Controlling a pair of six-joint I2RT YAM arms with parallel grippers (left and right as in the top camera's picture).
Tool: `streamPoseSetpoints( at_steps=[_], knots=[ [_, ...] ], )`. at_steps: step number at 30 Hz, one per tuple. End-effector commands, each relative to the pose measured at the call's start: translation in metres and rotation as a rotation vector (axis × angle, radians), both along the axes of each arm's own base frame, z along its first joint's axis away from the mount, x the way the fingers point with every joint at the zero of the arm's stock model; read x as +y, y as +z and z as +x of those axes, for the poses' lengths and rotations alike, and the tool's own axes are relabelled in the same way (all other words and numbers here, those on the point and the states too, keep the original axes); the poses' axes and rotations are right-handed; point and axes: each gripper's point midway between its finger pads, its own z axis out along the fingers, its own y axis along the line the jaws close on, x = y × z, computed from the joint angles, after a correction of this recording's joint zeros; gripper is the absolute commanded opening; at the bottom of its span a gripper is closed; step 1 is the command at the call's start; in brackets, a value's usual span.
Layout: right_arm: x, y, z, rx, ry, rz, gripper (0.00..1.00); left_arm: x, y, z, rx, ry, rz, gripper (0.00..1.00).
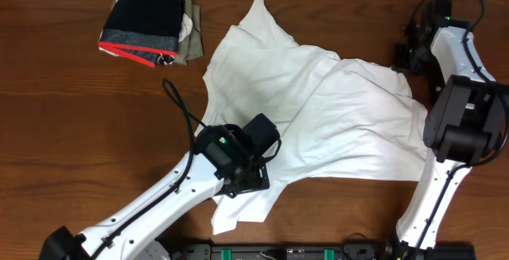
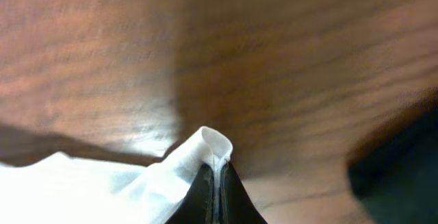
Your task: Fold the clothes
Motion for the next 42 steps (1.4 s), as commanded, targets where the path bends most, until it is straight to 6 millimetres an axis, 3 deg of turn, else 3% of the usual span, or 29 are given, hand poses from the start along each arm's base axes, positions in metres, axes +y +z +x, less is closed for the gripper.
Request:
streamPoseSetpoints(
  at_steps=[1, 12, 22, 26, 28, 31, 33, 34, 38, 42],
  knots=[
    [-0.012, -0.004, 0.009, -0.021, -0.021, -0.062, 0.01, 0.003, 0.001, 0.0, -0.014, -0.015, 0.009, 0.98],
    [-0.036, 0.022, 0.067, -0.283, -0.1, -0.158, 0.01, 0.003, 0.001, 0.0, -0.014, -0.015, 0.009, 0.98],
    [-0.082, 0.038, 0.064, -0.296, -0.216, -0.401, 0.01, 0.003, 0.001, 0.0, -0.014, -0.015, 0.009, 0.98],
    [-0.092, 0.039, 0.062, -0.295, -0.234, -0.414, 0.01, 0.003, 0.001, 0.001, -0.015, -0.015, 0.008, 0.98],
    [-0.095, 0.038, 0.06, -0.291, -0.236, -0.41, 0.22, 0.003, 0.001, 0.001, -0.015, -0.015, 0.008, 0.98],
    [-0.098, 0.037, 0.054, -0.261, -0.234, -0.434, 0.31, 0.002, 0.001, 0.002, -0.02, -0.015, 0.003, 0.98],
    [-0.1, 0.039, 0.047, -0.228, -0.231, -0.453, 0.8, 0.001, 0.001, 0.003, -0.023, -0.015, 0.0, 0.98],
    [-0.099, 0.041, 0.045, -0.216, -0.227, -0.453, 0.84, 0.0, 0.001, 0.003, -0.027, -0.015, -0.004, 0.98],
    [-0.1, 0.065, 0.036, -0.177, -0.244, -0.444, 0.9, -0.002, 0.001, 0.005, -0.035, -0.015, -0.013, 0.98],
    [-0.092, 0.097, 0.018, -0.152, -0.324, -0.368, 0.67, -0.002, 0.001, 0.005, -0.034, -0.015, -0.013, 0.98]
  ],
)
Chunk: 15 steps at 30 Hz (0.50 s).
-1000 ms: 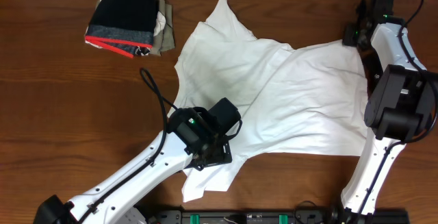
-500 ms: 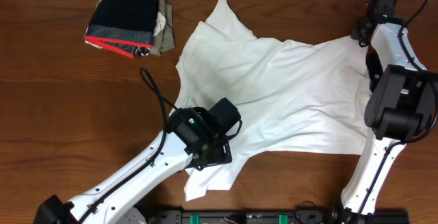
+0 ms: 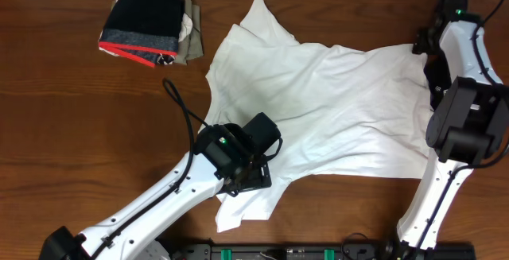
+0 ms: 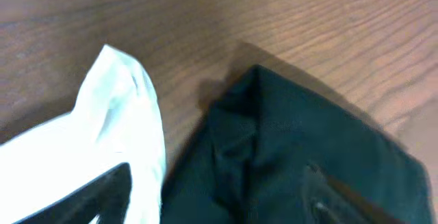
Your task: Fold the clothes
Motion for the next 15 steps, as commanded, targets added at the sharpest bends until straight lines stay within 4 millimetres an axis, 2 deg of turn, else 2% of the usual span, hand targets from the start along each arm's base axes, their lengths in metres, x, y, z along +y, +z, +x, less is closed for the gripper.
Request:
streamPoseSetpoints(
  at_steps=[1, 5, 8, 11, 15],
  knots=[
    [0.001, 0.047, -0.007, -0.081, -0.087, 0.067, 0.57, 0.003, 0.001, 0.0, -0.014, -0.014, 0.008, 0.98],
    [0.025, 0.062, -0.039, -0.02, -0.083, 0.232, 0.23, 0.003, 0.001, 0.0, -0.013, -0.014, 0.009, 0.98],
    [0.038, 0.058, -0.06, 0.061, -0.068, 0.319, 0.13, 0.003, 0.001, 0.0, -0.011, -0.014, 0.011, 0.98],
    [0.045, 0.042, -0.073, 0.127, -0.028, 0.379, 0.01, 0.004, 0.001, 0.0, -0.011, -0.014, 0.011, 0.98],
    [0.039, 0.016, -0.087, 0.168, -0.058, 0.392, 0.01, 0.004, 0.001, -0.001, -0.009, -0.014, 0.013, 0.98]
  ],
)
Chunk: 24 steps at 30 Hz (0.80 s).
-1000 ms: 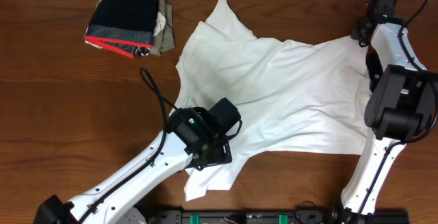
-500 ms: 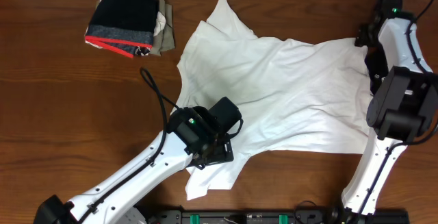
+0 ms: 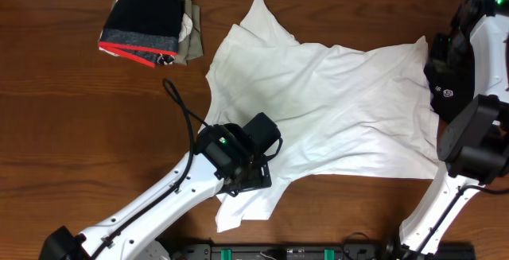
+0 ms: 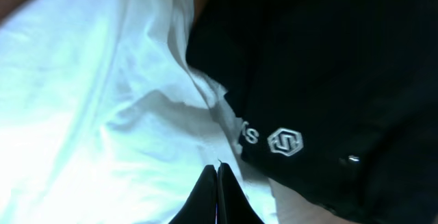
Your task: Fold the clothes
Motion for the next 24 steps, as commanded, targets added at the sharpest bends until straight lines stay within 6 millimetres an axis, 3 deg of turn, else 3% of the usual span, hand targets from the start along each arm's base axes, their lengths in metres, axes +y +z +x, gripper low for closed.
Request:
streamPoseSetpoints(
  at_steps=[1, 10, 20, 24],
  knots=[
    [0.001, -0.024, -0.014, 0.04, -0.004, 0.061, 0.01, 0.004, 0.001, -0.001, -0.008, -0.015, 0.015, 0.98],
    [-0.013, -0.061, -0.027, 0.03, -0.036, 0.124, 0.01, 0.008, 0.001, -0.005, 0.006, -0.015, 0.03, 0.98],
    [-0.053, -0.083, -0.051, 0.04, -0.142, 0.09, 0.01, 0.008, 0.001, -0.005, 0.006, -0.015, 0.03, 0.98],
    [-0.085, -0.082, -0.066, 0.048, -0.294, 0.017, 0.01, 0.009, 0.001, -0.005, 0.008, -0.015, 0.032, 0.98]
  ],
)
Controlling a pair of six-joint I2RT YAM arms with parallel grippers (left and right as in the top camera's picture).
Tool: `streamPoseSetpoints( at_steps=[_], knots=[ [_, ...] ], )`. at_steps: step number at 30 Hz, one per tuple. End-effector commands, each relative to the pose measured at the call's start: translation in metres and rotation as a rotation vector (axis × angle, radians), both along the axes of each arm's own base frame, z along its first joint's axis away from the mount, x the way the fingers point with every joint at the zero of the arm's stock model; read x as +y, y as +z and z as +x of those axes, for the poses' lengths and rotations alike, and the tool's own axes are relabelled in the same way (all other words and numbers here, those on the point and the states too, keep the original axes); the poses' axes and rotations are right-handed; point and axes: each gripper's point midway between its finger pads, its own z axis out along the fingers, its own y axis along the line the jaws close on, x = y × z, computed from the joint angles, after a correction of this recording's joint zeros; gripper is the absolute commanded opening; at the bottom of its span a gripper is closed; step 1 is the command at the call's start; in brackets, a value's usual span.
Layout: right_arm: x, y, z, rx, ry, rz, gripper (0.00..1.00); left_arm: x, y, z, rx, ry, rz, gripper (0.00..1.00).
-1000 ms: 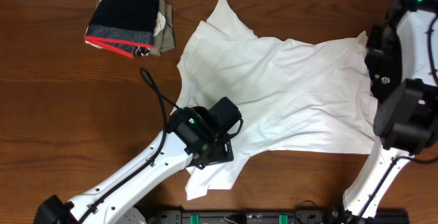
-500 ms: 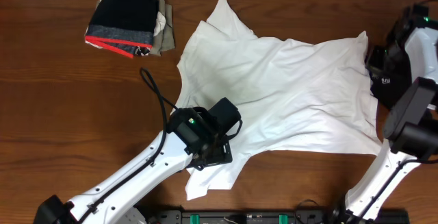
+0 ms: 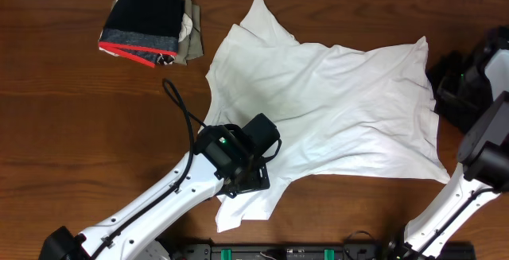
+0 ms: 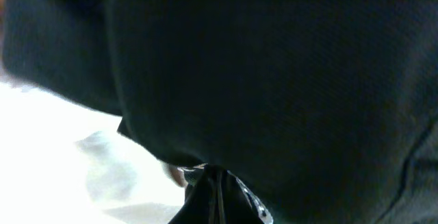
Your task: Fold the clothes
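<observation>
A white T-shirt lies spread flat across the middle of the table. My left gripper rests on the shirt's lower left part near the front edge, with its fingers hidden under the wrist. A black garment lies by the shirt's right edge. In the right wrist view this black garment fills most of the picture, and a strip of white shirt shows at the left. My right gripper is shut, with nothing seen between its tips, just over the black cloth.
A stack of folded clothes, dark with a red stripe, sits at the far left corner. A black cable runs from my left arm across the wood. My right arm stands along the right edge.
My right arm has moved further right, off the shirt's edge. Its view now holds mostly black garment instead of white shirt beside black. The shirt and my left arm have not moved.
My right gripper was shut on a corner of the shirt, whose right side lay bunched inward. Then that corner lay stretched out to the far right and the gripper was open beside it. Then the gripper was shut and empty over the shirt's edge, now over the black garment.
</observation>
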Motion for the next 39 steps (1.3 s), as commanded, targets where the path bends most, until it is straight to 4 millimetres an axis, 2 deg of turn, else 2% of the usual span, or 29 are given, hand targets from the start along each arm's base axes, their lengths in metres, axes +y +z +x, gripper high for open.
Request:
streamPoseSetpoints(
  at_steps=[1, 5, 8, 11, 15, 18, 20, 22, 24, 28, 32, 36, 39],
  knots=[
    [-0.034, 0.0, -0.022, 0.048, -0.139, -0.087, 0.01, 0.004, 0.001, -0.001, -0.009, -0.015, 0.012, 0.98],
    [-0.046, 0.005, -0.025, 0.041, -0.182, -0.093, 0.01, 0.003, 0.001, 0.0, -0.013, -0.016, 0.01, 0.98],
    [-0.046, 0.011, -0.024, 0.036, -0.193, -0.095, 0.01, 0.002, 0.001, 0.002, -0.019, -0.022, 0.003, 0.98],
    [-0.041, 0.026, -0.019, -0.007, -0.224, -0.066, 0.01, 0.0, 0.001, 0.003, -0.025, -0.022, -0.002, 0.98],
    [-0.01, 0.066, 0.002, -0.15, -0.158, 0.038, 0.01, -0.001, 0.001, 0.005, -0.031, -0.022, -0.01, 0.98],
    [0.02, 0.1, 0.013, -0.239, -0.024, 0.093, 0.01, -0.002, 0.001, 0.005, -0.032, -0.022, -0.01, 0.98],
    [0.042, 0.108, 0.021, -0.265, 0.092, 0.117, 0.01, -0.004, 0.001, 0.007, -0.04, -0.022, -0.019, 0.98],
    [0.062, 0.103, 0.022, -0.238, 0.159, 0.136, 0.01, -0.007, 0.001, 0.01, -0.052, -0.022, -0.031, 0.98],
    [0.084, 0.09, 0.021, -0.19, 0.2, 0.16, 0.01, -0.008, 0.001, 0.011, -0.057, -0.022, -0.037, 0.98],
    [0.109, 0.061, 0.016, -0.11, 0.222, 0.191, 0.01, -0.01, 0.002, 0.013, -0.066, -0.022, -0.045, 0.98],
    [0.112, 0.038, -0.003, -0.005, 0.176, 0.154, 0.01, -0.026, 0.005, 0.031, -0.146, -0.067, -0.106, 0.98],
    [0.113, 0.024, -0.023, 0.066, 0.151, 0.158, 0.01, -0.046, 0.012, 0.066, -0.279, -0.147, -0.183, 0.98],
    [0.113, 0.02, -0.036, 0.11, 0.142, 0.176, 0.01, -0.043, 0.007, 0.091, -0.314, -0.123, -0.192, 0.98]
  ],
)
